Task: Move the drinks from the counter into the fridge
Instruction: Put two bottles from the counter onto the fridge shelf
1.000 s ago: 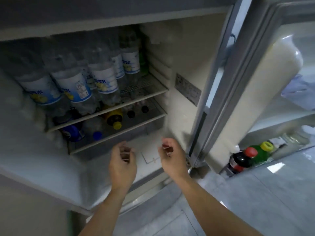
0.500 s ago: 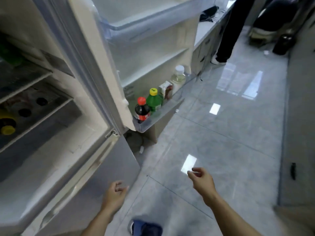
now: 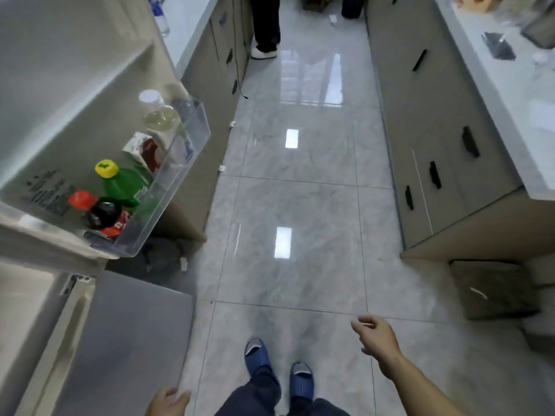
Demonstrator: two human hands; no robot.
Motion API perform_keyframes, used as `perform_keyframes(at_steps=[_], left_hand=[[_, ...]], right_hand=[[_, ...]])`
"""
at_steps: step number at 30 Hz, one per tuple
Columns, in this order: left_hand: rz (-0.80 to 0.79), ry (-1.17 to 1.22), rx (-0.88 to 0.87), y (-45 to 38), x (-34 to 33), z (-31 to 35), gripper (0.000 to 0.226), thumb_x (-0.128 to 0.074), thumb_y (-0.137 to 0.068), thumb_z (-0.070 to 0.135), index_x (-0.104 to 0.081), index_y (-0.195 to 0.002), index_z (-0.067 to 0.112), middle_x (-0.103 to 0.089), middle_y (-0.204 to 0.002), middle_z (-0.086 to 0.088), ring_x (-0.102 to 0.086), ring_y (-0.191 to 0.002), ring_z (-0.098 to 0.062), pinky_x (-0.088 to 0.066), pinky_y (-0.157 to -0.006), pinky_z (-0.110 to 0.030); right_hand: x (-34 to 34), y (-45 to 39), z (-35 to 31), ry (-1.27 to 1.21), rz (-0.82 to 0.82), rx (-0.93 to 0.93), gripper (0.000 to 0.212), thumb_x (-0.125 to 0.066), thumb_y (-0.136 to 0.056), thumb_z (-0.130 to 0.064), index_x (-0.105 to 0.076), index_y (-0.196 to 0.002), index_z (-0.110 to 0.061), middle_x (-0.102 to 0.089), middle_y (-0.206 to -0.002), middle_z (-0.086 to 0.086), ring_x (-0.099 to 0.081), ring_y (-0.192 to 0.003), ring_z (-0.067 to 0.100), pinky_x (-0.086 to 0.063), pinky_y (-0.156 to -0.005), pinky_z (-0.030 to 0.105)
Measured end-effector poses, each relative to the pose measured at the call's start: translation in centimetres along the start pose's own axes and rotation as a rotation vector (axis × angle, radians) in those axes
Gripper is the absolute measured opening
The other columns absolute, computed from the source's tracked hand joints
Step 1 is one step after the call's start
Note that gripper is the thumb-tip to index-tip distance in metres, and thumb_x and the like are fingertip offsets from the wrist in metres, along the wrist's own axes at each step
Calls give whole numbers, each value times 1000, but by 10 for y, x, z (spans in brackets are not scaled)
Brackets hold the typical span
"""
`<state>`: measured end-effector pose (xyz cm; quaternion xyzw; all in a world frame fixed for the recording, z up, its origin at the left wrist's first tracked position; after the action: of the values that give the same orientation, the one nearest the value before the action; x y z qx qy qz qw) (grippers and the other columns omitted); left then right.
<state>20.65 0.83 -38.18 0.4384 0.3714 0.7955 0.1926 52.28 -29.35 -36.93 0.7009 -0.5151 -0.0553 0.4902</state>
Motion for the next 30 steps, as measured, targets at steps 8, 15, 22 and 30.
perform_keyframes(at_steps=[8,15,22,30], left_hand=[[-174,-263,-193,-54,-26,91,39,-70,-87,22,-59,-122,8,-60,-107,-10,-61,-92,-28,-52,-87,-37],[-253,-188,-237,-71,-71,200,35,-65,-91,25,-55,-123,14,-60,-95,-6,-61,-84,-24,-55,-72,-36],[-228,-133,-249,-76,-124,304,37,-65,-92,24,-53,-125,12,-59,-93,-8,-60,-81,-25,-55,-74,-38],[-139,-83,-218,-71,-153,395,29,-63,-93,20,-55,-120,13,-60,-92,-6,-59,-78,-24,-53,-73,-36]], right_hand=[[2,-2,4,-88,92,-122,29,-68,-92,-25,-60,-117,-11,-62,-112,8,-62,-100,28,-54,-74,39],[19,-28,6,-99,133,-258,27,-67,-93,-25,-60,-115,-11,-63,-108,8,-62,-97,29,-54,-79,41],[68,-105,-27,-49,90,-361,32,-68,-90,-25,-61,-115,-6,-64,-92,12,-59,-81,28,-52,-74,40],[112,-231,-194,52,-13,-139,46,-65,-92,-27,-55,-133,-7,-63,-111,12,-63,-102,31,-55,-82,40]])
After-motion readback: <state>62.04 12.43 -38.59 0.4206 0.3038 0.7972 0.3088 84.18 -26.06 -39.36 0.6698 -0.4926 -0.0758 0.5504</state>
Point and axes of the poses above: each hand's wrist, its own y-axis away from the middle knuckle, its own x-axis out of the back of the hand, z = x × y, the point moved 1 cm from there along -y, towards the middle knuckle
